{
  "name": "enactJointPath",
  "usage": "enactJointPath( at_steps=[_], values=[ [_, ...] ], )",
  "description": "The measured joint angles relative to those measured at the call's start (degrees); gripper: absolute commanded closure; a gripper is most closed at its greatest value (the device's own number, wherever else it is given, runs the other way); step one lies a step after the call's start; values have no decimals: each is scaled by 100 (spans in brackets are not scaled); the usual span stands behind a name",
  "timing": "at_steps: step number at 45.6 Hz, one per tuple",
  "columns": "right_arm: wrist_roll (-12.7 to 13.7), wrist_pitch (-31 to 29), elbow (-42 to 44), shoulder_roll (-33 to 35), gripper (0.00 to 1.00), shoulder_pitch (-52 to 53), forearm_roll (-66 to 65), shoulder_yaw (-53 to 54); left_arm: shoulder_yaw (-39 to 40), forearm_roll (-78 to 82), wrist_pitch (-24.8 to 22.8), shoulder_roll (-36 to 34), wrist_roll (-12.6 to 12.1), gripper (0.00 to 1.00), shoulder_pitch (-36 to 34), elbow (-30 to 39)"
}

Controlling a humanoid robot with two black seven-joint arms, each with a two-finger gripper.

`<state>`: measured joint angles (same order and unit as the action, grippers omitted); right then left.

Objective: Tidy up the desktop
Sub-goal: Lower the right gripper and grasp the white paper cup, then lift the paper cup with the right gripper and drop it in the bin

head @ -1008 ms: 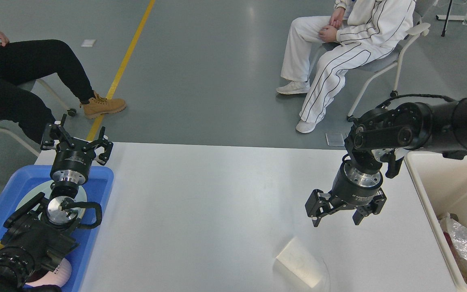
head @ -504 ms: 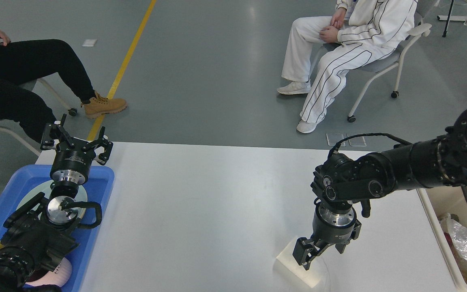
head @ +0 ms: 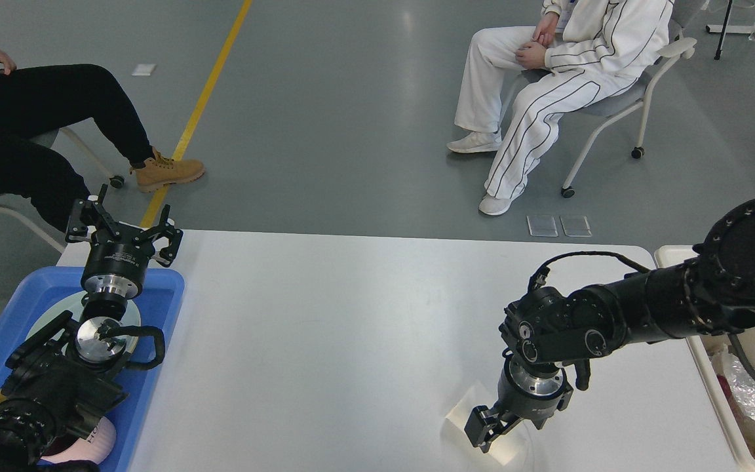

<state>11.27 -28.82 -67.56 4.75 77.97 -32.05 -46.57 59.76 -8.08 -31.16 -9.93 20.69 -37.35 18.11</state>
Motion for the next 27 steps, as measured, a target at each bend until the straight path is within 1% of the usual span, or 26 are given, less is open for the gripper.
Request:
enactJointPath(
  at_steps=[3,4,7,10,11,16,18,20,21,27],
  values=[
    [-2,119,-14,3,13,-58,-119,6,0,-1,0,0,0,3,0,0],
    [-2,141,-17,3,16,-69,-147,8,0,-1,0,0,0,3,0,0],
    [-3,180,-24,3,30,-93,-199,15,0,-1,0,0,0,3,0,0],
    [-3,202,-28,3,34,-103,-220,16,0,-1,0,0,0,3,0,0],
    [-3,210,-29,2,37,-104,-223,16,0,0,0,0,0,3,0,0],
    [-3,236,-45,-33,65,-105,-258,20,0,-1,1,0,0,3,0,0],
    [-2,238,-66,-69,77,-87,-271,23,0,0,1,0,0,3,0,0],
    [0,238,-91,-88,86,-64,-279,25,0,0,1,0,0,3,0,0],
    [1,238,-102,-94,87,-55,-281,25,0,-1,1,0,0,3,0,0],
    [6,239,-144,-111,87,10,-284,27,0,-1,1,0,-1,3,0,0]
  ],
)
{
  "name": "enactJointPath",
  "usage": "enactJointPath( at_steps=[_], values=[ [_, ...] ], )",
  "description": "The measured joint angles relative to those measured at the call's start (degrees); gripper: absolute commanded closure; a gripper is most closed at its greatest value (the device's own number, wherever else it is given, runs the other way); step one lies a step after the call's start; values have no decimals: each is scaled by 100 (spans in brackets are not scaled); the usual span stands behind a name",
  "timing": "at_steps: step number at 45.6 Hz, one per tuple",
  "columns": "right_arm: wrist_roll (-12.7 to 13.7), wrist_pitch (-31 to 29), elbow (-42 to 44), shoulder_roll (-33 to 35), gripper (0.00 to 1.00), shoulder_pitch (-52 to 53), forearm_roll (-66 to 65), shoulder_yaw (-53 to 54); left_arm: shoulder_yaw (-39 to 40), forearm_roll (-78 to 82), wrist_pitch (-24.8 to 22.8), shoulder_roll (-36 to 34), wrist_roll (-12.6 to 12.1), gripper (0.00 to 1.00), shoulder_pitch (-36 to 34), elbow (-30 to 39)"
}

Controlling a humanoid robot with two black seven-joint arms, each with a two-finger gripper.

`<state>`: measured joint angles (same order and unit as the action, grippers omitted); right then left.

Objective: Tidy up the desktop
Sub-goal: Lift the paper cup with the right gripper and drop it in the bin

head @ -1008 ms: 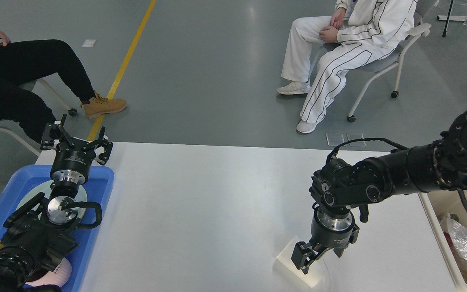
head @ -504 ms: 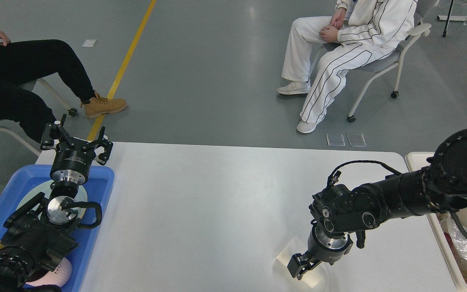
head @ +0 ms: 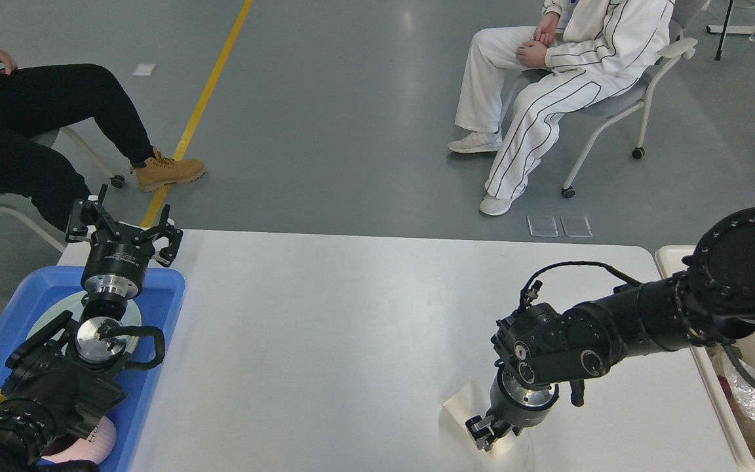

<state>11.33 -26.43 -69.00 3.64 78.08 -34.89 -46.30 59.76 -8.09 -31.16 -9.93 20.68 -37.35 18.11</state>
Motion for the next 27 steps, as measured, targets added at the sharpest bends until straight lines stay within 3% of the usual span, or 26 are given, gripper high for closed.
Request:
enactJointPath(
  at_steps=[13,27],
  values=[
    [-11,-42,-163,318,86,567,61,360,0,0,2,0,0,3,0,0],
    [-54,-83,-388,1886,78,1523,80,1481,0,1,3,0,-4,3,0,0]
  ],
)
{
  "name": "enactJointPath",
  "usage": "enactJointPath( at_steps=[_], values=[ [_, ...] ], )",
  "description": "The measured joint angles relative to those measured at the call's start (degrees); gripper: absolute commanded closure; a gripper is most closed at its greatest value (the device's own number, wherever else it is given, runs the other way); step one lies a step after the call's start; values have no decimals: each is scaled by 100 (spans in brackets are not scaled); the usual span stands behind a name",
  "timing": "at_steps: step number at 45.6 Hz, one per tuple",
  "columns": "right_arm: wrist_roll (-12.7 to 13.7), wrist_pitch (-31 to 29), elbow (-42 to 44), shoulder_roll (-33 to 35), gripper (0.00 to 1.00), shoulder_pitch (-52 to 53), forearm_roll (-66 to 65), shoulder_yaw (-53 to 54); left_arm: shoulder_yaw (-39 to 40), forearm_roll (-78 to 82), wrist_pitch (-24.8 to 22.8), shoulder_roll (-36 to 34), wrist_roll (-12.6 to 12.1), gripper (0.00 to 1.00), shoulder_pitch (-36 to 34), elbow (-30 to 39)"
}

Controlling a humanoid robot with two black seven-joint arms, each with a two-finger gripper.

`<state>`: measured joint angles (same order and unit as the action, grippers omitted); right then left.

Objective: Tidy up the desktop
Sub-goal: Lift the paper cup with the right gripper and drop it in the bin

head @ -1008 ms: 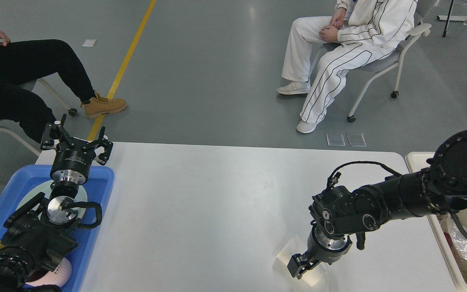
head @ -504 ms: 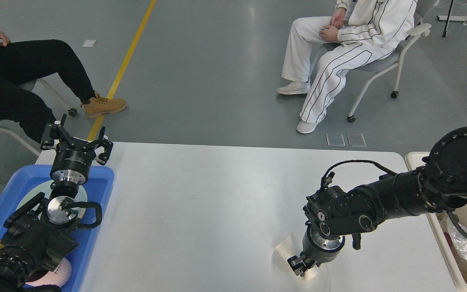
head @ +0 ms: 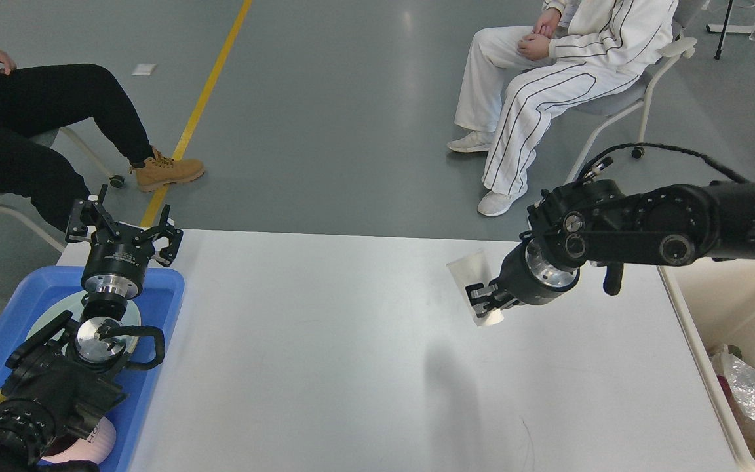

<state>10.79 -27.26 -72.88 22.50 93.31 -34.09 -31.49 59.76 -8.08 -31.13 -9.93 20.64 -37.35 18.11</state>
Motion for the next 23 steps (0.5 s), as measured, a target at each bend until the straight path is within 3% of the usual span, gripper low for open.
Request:
enactJointPath(
  at_steps=[13,23],
  values=[
    [-6,0,11,1082,78,446,208,505,0,0,0,0,6,3,0,0],
    [18,48,548,1673,78,55,260,467,0,-2,-1,0,6,3,0,0]
  ],
)
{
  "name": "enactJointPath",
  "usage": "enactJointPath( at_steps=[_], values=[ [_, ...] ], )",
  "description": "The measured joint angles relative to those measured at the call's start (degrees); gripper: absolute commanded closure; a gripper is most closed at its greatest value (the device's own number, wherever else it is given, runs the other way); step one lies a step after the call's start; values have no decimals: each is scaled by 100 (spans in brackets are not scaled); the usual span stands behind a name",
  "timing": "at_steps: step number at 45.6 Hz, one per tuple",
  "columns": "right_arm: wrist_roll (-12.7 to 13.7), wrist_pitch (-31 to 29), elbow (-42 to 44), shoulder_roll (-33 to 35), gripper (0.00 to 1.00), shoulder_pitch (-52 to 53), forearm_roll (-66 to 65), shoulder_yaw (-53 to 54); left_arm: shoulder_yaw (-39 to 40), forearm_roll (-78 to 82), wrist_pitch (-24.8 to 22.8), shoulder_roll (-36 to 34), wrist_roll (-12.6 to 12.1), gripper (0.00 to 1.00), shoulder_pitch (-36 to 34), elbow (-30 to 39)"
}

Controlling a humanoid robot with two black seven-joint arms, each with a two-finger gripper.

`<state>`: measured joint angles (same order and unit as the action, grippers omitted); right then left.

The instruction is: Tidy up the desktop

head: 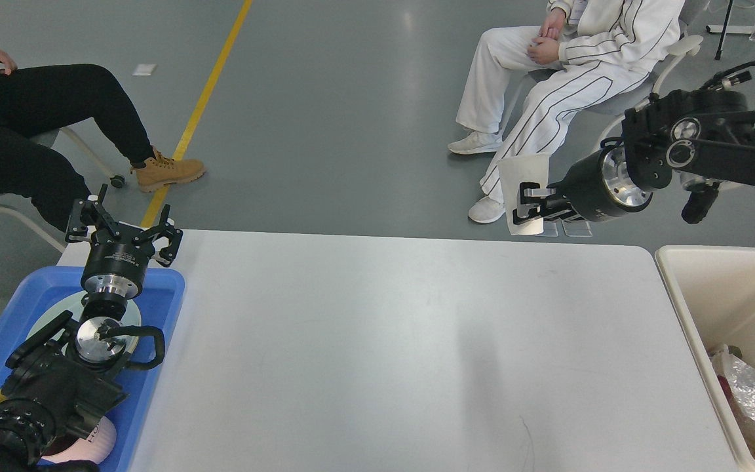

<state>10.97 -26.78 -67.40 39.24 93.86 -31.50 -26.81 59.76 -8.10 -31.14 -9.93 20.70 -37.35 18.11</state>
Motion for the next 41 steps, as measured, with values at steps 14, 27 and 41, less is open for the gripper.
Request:
enactJointPath(
  at_steps=[14,27,41],
  values=[
    [3,73,1965,561,78,-1519,171,25,0,2,-1,0,-1,3,0,0],
    [17,644,4426,-192,0,-3487,651,-30,1,1,-3,0,-6,3,0,0],
    [17,923,4798,-464,0,-4024,843,-18,-2,1,-4,0,-5,3,0,0]
  ],
)
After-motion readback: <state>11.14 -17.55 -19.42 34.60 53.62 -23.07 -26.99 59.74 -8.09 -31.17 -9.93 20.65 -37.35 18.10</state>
